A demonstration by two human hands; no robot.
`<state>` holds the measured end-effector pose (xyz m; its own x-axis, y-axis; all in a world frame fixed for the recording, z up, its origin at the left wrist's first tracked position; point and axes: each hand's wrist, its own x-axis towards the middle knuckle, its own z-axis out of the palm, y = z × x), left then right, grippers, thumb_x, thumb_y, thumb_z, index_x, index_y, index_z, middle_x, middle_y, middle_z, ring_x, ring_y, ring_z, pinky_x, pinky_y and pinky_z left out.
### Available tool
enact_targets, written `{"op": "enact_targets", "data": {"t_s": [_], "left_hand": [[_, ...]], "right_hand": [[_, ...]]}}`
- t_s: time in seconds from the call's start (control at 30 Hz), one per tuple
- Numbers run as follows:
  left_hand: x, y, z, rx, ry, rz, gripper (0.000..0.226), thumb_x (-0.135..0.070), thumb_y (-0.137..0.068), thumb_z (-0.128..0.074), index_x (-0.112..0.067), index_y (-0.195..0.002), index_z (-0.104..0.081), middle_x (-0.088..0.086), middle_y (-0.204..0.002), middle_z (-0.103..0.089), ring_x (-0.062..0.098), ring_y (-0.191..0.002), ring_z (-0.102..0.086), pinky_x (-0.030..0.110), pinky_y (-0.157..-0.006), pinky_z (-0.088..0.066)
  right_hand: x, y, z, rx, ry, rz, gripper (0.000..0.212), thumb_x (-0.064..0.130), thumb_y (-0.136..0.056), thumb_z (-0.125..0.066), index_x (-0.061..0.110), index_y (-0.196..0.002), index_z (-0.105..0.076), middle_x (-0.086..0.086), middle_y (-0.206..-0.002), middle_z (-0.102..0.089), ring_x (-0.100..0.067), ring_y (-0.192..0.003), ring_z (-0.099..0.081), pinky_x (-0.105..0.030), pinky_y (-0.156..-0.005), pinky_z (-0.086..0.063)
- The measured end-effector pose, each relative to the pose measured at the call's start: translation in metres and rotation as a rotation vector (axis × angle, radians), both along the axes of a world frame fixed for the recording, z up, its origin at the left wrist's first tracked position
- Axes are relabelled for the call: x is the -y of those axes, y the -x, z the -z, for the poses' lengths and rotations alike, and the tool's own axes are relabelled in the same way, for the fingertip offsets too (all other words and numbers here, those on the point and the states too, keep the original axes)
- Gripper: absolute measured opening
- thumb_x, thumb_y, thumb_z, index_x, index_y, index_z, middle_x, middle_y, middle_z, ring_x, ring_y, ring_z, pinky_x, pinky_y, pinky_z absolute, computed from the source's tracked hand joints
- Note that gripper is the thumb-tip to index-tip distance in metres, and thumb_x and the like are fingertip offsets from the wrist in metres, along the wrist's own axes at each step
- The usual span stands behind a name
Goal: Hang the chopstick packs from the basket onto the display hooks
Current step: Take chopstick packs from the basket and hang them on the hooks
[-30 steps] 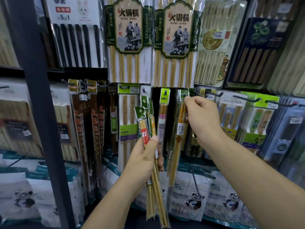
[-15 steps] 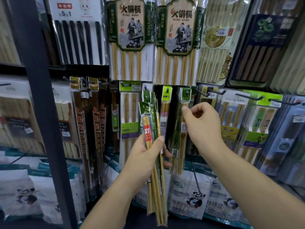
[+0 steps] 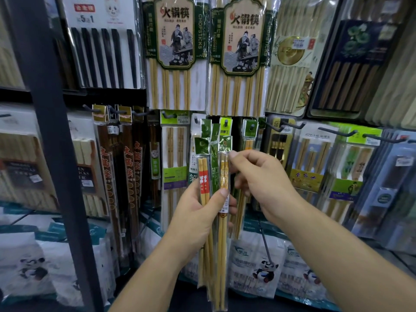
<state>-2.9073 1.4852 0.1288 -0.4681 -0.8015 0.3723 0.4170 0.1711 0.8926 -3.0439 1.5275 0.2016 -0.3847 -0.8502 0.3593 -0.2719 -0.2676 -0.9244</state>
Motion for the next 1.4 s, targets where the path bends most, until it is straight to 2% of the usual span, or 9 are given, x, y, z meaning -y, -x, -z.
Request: {"op": "enact_targets", "data": {"t_s": [0.2,0.3,0.4,0.6,0.77,1.03,1.2,1.27,1.4], "left_hand": [[-0.002,0.005,0.004,0.019,0.033,0.055,0.011,-0.034,-0.098,-0.066,-0.041,-0.105,-0.07,0.008,-0.099,-0.079,0.023,-0.089,-0.078,0.034,-0.068,-0.063],[0.003,0.004,0.006,0.068,0.057,-0.061,0.017,-0.043,-0.096,-0.066,-0.033,-0.11,-0.069,-0.005,-0.104,-0.079,0.011,-0.097,-0.075,0.025,-0.078,-0.06],[0.006,0.005,0.008,-0.011,-0.022,-0.07,0.02,-0.028,-0.099,-0.063,-0.009,-0.106,-0.063,0.001,-0.091,-0.076,0.015,-0.082,-0.073,0.027,-0.061,-0.059],[0.007,0.005,0.006,-0.021,-0.031,-0.051,0.012,-0.02,-0.102,-0.061,-0.009,-0.102,-0.057,0.004,-0.081,-0.067,0.018,-0.074,-0.067,0.036,-0.058,-0.059],[0.007,0.005,0.008,-0.015,-0.016,-0.034,0.011,-0.02,-0.102,-0.061,-0.01,-0.104,-0.058,0.003,-0.081,-0.067,0.019,-0.074,-0.067,0.034,-0.059,-0.059],[0.01,0.005,0.011,-0.021,-0.001,-0.022,0.004,-0.022,-0.101,-0.065,-0.02,-0.098,-0.063,0.004,-0.081,-0.067,0.02,-0.074,-0.067,0.036,-0.059,-0.059],[0.01,0.004,0.01,0.007,-0.002,0.014,0.006,-0.032,-0.092,-0.072,-0.038,-0.093,-0.069,0.002,-0.075,-0.063,0.016,-0.074,-0.065,0.038,-0.061,-0.061],[0.01,0.004,0.011,0.014,-0.002,0.024,0.006,-0.032,-0.093,-0.072,-0.038,-0.094,-0.069,0.001,-0.076,-0.064,0.015,-0.075,-0.066,0.038,-0.062,-0.062],[0.009,0.003,0.011,0.005,0.01,0.062,0.011,-0.029,-0.092,-0.074,-0.032,-0.101,-0.069,-0.002,-0.082,-0.065,0.016,-0.077,-0.068,0.039,-0.063,-0.062]], "right_hand": [[0.002,0.0,-0.005,0.028,0.043,0.026,0.023,0.027,-0.099,-0.064,0.022,-0.079,-0.073,0.0,-0.063,-0.058,-0.007,-0.054,-0.053,-0.015,-0.047,-0.043],[0.001,0.005,-0.015,0.032,0.104,0.101,0.024,0.026,-0.1,-0.062,0.022,-0.078,-0.073,0.005,-0.062,-0.061,-0.005,-0.053,-0.053,-0.014,-0.046,-0.042],[0.003,0.012,-0.028,0.078,0.158,0.174,0.029,0.022,-0.102,-0.059,0.02,-0.076,-0.071,0.01,-0.056,-0.058,-0.002,-0.048,-0.051,-0.013,-0.043,-0.039],[0.01,0.017,-0.033,0.067,0.123,0.235,0.032,0.023,-0.102,-0.059,0.019,-0.072,-0.07,0.013,-0.051,-0.052,-0.003,-0.046,-0.048,-0.014,-0.044,-0.04],[0.016,0.018,-0.033,0.022,0.121,0.286,0.028,0.022,-0.1,-0.06,0.0,-0.084,-0.068,0.002,-0.06,-0.05,-0.008,-0.054,-0.048,-0.026,-0.076,-0.043],[0.021,0.02,-0.029,-0.044,0.12,0.333,0.031,0.021,-0.097,-0.061,-0.008,-0.086,-0.063,-0.009,-0.069,-0.046,-0.018,-0.064,-0.043,-0.037,-0.097,-0.048],[0.021,0.023,-0.022,-0.074,0.131,0.397,0.033,0.032,-0.096,-0.067,0.012,-0.073,-0.056,-0.001,-0.061,-0.049,-0.016,-0.06,-0.049,-0.034,-0.081,-0.05],[0.019,0.023,-0.019,-0.082,0.14,0.406,0.036,0.035,-0.095,-0.068,0.014,-0.072,-0.051,-0.002,-0.063,-0.046,-0.014,-0.059,-0.045,-0.033,-0.083,-0.051],[0.01,0.014,-0.009,-0.128,0.125,0.286,0.042,0.039,-0.095,-0.067,0.015,-0.065,-0.052,0.002,-0.055,-0.046,-0.009,-0.052,-0.045,-0.027,-0.068,-0.05]]}}
